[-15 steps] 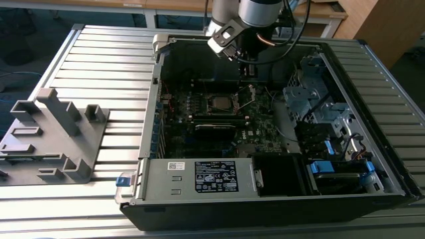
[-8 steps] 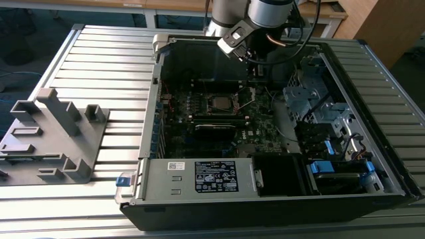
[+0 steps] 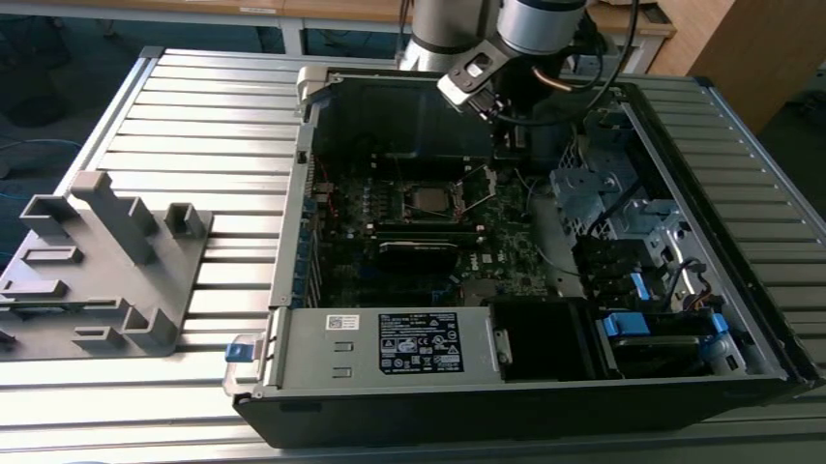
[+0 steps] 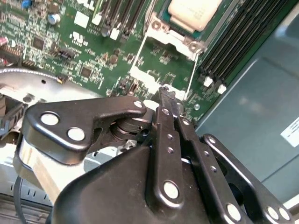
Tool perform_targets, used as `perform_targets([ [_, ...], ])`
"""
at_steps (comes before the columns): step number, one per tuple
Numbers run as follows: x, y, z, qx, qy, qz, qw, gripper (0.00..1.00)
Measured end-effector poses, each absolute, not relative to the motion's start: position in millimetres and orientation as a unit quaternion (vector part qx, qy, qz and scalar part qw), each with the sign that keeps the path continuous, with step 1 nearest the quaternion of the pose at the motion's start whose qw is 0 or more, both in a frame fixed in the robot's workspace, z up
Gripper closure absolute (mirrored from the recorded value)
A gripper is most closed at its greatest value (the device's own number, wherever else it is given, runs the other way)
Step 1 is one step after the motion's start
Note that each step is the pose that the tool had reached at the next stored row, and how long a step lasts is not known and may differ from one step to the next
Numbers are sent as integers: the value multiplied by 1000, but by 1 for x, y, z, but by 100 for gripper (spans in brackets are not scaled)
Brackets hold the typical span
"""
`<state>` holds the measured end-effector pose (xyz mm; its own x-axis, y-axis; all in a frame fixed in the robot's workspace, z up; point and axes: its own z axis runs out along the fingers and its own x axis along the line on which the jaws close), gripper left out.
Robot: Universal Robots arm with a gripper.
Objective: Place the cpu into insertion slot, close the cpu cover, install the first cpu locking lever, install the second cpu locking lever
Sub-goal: 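Close the cpu cover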
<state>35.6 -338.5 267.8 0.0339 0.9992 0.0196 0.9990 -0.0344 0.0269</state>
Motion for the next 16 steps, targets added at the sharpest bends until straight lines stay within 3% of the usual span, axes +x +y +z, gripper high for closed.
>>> perform_targets([
  [16, 57, -339, 267, 719, 695, 16, 3, 89],
])
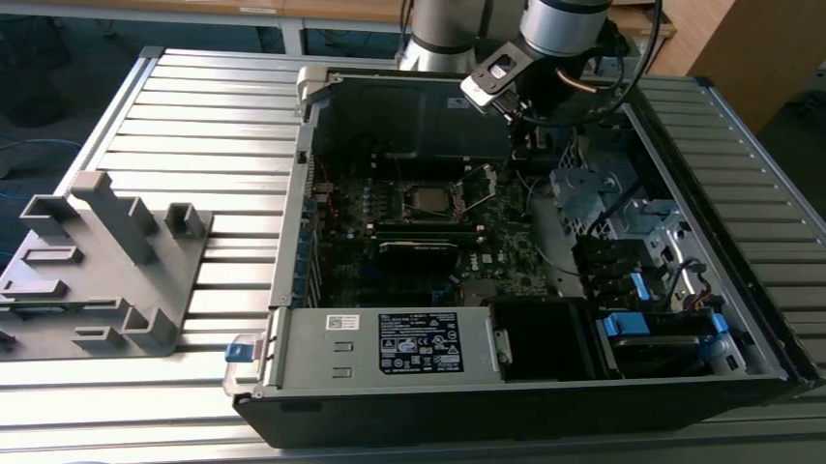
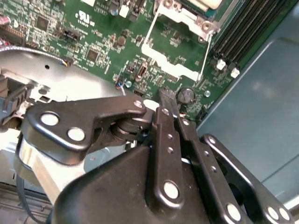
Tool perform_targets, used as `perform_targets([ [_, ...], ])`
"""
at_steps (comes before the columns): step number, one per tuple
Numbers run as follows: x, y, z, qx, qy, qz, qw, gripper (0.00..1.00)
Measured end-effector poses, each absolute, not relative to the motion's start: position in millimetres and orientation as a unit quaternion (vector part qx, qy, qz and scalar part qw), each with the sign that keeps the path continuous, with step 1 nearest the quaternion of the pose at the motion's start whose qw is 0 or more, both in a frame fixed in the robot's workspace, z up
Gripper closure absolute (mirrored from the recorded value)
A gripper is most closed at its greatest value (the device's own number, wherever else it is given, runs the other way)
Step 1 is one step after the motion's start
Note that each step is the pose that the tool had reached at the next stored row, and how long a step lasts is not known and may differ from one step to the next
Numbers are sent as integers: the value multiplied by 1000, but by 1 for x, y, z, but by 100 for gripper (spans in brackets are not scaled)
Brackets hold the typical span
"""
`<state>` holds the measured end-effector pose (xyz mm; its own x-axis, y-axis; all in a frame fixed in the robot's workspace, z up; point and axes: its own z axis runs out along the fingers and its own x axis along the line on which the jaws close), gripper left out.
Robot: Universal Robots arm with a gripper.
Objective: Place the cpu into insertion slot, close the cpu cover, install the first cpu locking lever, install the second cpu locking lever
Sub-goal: 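Close the cpu cover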
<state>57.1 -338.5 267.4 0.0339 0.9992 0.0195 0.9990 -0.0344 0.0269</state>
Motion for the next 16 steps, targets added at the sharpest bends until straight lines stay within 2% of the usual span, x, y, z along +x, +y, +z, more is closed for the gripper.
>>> perform_targets([
  [16, 57, -339, 245, 719, 695, 16, 3, 89],
])
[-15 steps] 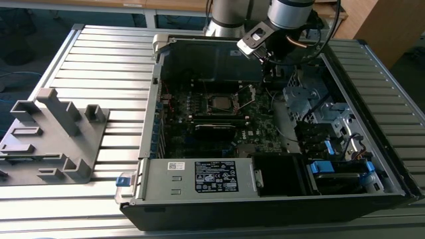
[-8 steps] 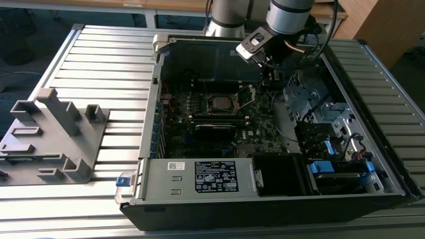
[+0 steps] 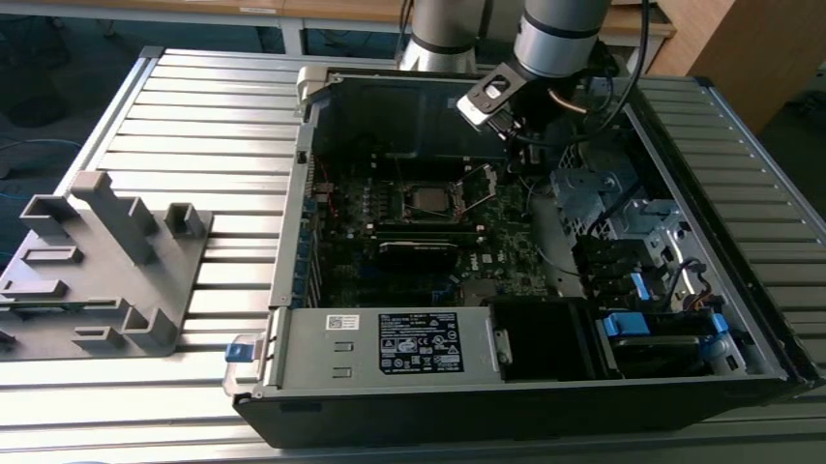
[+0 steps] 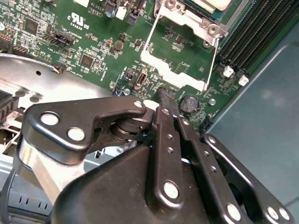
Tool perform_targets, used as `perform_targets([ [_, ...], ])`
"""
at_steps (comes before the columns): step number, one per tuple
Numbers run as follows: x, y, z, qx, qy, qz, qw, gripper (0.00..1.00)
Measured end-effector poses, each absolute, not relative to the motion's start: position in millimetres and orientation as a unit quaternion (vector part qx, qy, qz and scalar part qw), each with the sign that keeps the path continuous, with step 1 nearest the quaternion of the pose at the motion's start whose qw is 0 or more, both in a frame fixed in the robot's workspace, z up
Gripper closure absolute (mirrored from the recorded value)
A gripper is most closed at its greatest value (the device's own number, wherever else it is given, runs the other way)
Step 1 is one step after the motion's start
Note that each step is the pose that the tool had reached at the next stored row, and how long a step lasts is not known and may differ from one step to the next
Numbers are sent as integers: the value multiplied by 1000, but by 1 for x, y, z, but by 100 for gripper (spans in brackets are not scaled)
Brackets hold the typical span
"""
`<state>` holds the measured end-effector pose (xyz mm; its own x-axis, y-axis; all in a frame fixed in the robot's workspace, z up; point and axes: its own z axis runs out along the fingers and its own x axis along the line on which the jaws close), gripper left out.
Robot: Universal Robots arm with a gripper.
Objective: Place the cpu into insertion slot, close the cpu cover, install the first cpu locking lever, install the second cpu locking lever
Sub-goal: 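Close the cpu cover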
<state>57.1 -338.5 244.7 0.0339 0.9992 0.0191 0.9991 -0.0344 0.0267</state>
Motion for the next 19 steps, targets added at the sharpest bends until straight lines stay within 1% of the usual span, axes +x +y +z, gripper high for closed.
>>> perform_targets([
  [10, 57, -338, 240, 719, 695, 15, 4, 89],
  [13, 57, -338, 240, 719, 695, 13, 1, 89],
  [19, 57, -338, 240, 719, 695, 12, 1, 89],
])
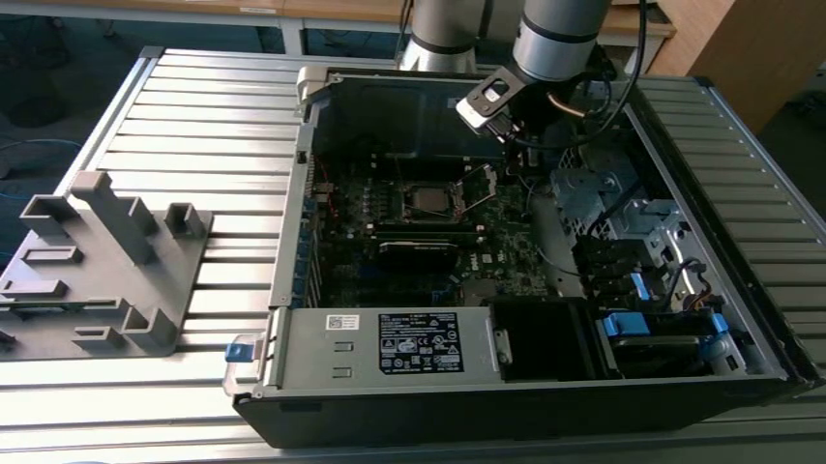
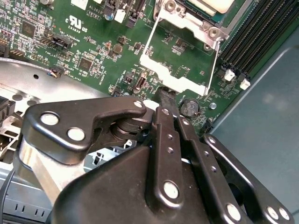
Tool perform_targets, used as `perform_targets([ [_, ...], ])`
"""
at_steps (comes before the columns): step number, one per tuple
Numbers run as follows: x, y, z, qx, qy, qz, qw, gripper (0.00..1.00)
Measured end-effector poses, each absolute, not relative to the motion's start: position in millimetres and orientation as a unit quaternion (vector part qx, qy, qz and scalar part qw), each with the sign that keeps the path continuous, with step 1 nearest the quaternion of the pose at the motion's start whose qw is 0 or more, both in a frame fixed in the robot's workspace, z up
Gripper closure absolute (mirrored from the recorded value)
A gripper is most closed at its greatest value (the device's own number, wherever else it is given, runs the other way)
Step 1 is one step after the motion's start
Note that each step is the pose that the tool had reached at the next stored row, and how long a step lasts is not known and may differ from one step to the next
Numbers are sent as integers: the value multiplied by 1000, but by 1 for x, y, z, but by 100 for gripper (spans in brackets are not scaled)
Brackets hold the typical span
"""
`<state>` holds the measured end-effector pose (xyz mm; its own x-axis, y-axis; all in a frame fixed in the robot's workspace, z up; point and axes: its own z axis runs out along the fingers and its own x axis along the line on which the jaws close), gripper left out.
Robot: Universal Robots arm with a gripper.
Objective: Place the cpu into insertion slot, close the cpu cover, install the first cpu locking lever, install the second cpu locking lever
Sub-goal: 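Close the cpu cover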
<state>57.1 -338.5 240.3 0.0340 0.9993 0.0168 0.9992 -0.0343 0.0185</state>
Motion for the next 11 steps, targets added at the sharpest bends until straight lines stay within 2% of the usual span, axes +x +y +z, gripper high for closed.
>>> perform_targets([
  [11, 29, -338, 240, 719, 695, 16, 4, 89],
])
